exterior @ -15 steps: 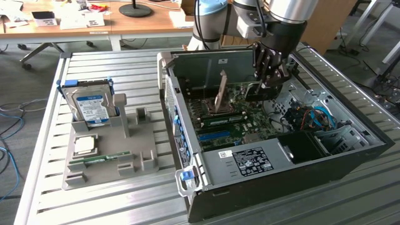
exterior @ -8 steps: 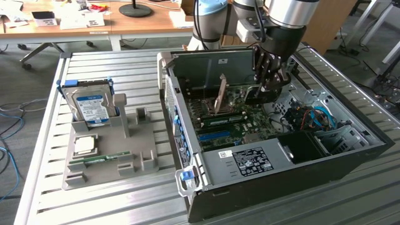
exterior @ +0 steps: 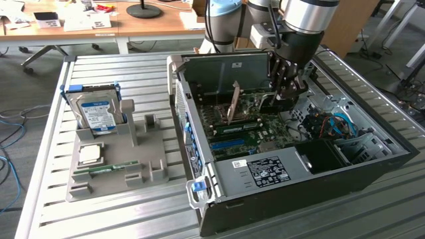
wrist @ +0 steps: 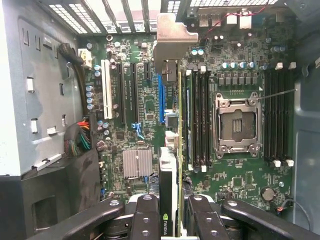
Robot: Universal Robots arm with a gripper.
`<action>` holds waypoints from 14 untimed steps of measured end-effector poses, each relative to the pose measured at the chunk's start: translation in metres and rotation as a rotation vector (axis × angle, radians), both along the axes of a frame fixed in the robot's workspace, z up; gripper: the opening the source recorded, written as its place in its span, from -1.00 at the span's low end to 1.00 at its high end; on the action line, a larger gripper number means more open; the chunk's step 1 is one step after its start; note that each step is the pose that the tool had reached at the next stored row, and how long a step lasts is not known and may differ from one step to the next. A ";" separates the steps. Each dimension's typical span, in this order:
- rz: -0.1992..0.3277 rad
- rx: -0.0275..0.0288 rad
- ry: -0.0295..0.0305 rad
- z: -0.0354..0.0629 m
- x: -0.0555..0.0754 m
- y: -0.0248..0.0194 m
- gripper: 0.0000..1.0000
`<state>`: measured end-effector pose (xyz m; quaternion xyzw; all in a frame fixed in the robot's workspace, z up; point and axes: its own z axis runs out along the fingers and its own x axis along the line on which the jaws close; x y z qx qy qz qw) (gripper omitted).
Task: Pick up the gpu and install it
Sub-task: 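Insert the gpu into the slot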
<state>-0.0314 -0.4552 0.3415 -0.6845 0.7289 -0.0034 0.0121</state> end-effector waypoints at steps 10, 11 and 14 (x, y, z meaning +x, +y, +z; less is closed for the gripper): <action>0.000 0.0003 -0.0001 -0.0051 0.000 0.0000 -0.47; 0.000 0.0003 -0.0001 -0.0064 0.000 0.0000 -0.47; 0.000 0.0003 -0.0001 -0.0104 0.000 0.0000 -0.47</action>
